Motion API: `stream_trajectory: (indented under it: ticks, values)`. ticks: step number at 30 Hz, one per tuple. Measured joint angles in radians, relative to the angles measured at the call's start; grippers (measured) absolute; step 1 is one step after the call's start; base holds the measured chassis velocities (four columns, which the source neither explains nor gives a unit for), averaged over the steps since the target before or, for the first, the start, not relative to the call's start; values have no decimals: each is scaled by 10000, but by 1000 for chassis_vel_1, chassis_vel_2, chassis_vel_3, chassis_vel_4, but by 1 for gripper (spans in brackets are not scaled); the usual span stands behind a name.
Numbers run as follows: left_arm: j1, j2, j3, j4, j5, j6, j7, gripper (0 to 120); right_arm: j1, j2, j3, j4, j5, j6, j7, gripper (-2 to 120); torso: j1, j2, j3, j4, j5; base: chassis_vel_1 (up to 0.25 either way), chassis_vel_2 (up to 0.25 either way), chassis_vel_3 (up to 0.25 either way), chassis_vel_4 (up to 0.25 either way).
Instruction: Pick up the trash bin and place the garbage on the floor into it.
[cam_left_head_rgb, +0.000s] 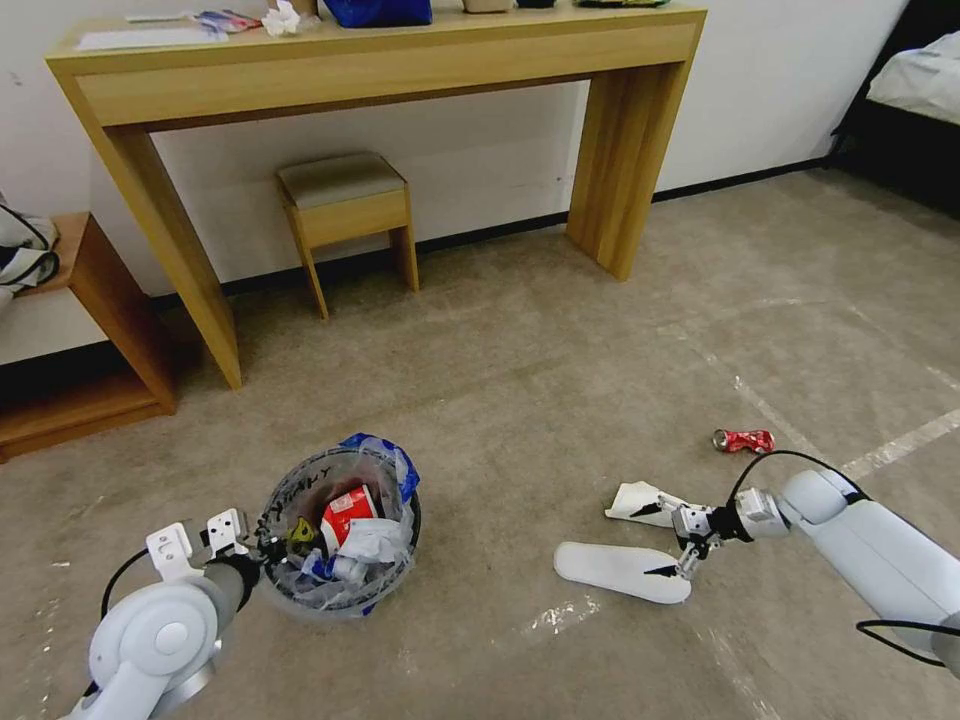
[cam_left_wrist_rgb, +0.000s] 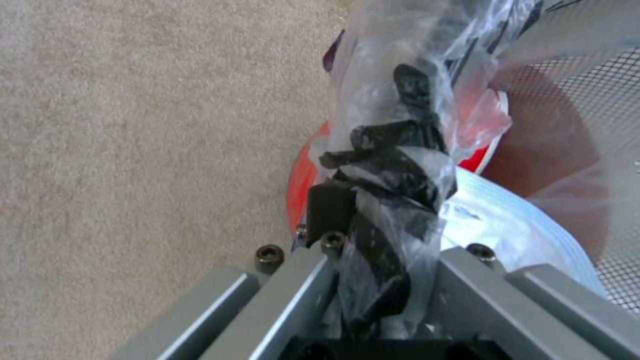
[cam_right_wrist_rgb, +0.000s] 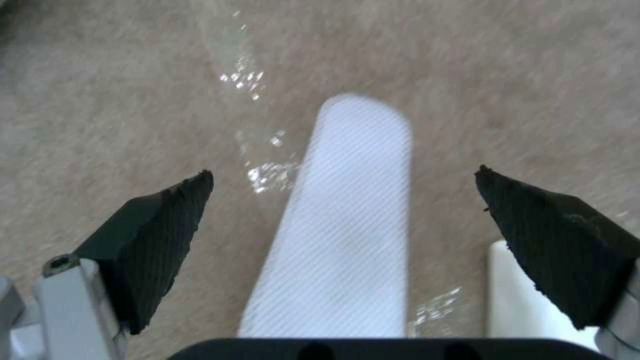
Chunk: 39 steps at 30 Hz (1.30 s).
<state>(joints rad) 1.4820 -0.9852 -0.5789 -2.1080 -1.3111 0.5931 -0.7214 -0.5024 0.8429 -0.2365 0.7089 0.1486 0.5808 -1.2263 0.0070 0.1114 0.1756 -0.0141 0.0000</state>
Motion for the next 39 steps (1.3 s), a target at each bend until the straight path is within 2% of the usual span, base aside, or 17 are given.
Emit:
stream_trajectory:
  ticks: [12,30,39]
  values:
    - [73,-61,18,-78,101,-9,0,0,145,430,60,-1318,-188,9,-87,100,0,0,0,0,1,0,0,0,0]
    - [-106,-2,282,166,147,-16,119,0,217,620,1273,-2911,-134,8,166,100,0,0,0,-2,0,0,0,0,0]
    - [-110,-31,418,209,253,-24,194,0,186,1058,1710,-3657,-126,-35,253,100,-1,0,0,-1,0,0,0,0,0]
